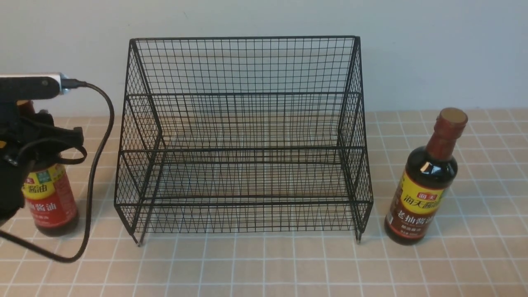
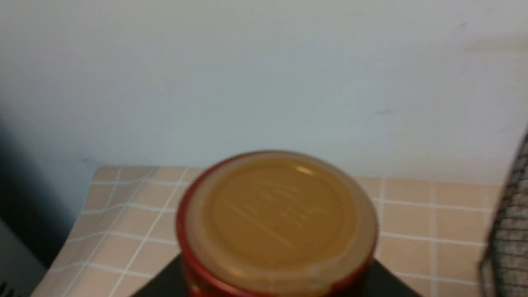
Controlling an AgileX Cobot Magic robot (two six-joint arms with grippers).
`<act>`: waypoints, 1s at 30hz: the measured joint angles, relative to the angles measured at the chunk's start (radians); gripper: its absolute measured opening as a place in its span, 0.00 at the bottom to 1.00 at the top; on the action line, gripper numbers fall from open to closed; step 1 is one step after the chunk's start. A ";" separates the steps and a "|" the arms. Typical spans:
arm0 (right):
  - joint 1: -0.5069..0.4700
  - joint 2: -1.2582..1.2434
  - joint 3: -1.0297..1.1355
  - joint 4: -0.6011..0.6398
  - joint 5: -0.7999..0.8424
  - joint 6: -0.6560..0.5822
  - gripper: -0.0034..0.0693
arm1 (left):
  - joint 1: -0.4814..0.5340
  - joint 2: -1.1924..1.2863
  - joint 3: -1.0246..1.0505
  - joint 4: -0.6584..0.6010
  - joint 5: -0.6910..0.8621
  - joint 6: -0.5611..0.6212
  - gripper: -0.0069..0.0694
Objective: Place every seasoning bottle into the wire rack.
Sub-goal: Use the left arm to grab the condiment bottle closest to it, then use the left arm to put the condiment bottle back on the shelf
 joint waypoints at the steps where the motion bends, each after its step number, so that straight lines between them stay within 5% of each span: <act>1: 0.000 0.000 0.000 0.000 0.000 0.000 0.03 | 0.000 -0.030 -0.008 0.003 0.028 0.002 0.43; 18: 0.000 0.000 0.000 0.000 0.000 0.000 0.03 | -0.020 -0.369 -0.320 0.034 0.235 0.044 0.43; 30: 0.000 0.000 0.000 -0.001 0.000 0.000 0.03 | -0.275 -0.187 -0.345 0.037 0.215 -0.036 0.43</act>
